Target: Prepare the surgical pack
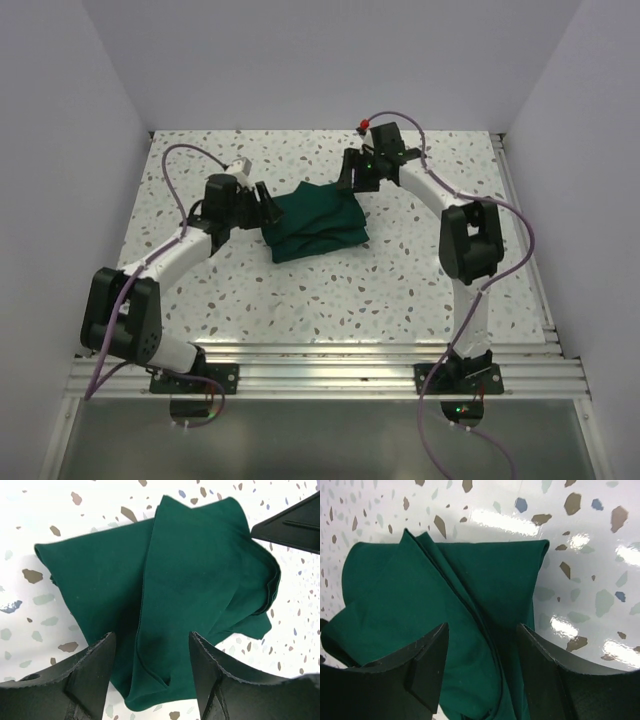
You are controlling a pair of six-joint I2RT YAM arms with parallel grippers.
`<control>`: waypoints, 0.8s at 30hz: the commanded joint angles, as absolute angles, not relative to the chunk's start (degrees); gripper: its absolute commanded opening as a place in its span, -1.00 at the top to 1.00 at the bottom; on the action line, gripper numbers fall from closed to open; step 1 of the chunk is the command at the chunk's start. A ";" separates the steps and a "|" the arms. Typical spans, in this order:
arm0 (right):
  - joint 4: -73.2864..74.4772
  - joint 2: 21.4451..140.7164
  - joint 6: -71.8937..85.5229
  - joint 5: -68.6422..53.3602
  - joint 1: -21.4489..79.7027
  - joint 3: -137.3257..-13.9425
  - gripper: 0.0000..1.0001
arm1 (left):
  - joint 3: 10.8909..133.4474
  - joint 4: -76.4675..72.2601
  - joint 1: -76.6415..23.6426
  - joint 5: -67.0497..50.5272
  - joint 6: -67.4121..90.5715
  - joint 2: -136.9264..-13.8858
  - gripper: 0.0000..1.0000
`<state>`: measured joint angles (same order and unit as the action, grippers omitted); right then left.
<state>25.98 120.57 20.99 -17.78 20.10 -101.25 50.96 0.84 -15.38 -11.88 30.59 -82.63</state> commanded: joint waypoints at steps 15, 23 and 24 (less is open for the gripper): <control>23.55 120.15 21.45 -29.88 19.95 -96.24 0.40 | 52.47 -3.25 -14.94 -17.66 28.83 -86.31 0.48; 19.44 114.71 22.76 -30.40 19.43 -91.15 1.00 | 48.87 -5.36 -15.03 -20.57 28.12 -82.71 1.00; 18.73 113.83 23.11 -30.67 19.16 -89.05 1.00 | 47.91 -5.36 -15.03 -20.74 28.04 -81.57 1.00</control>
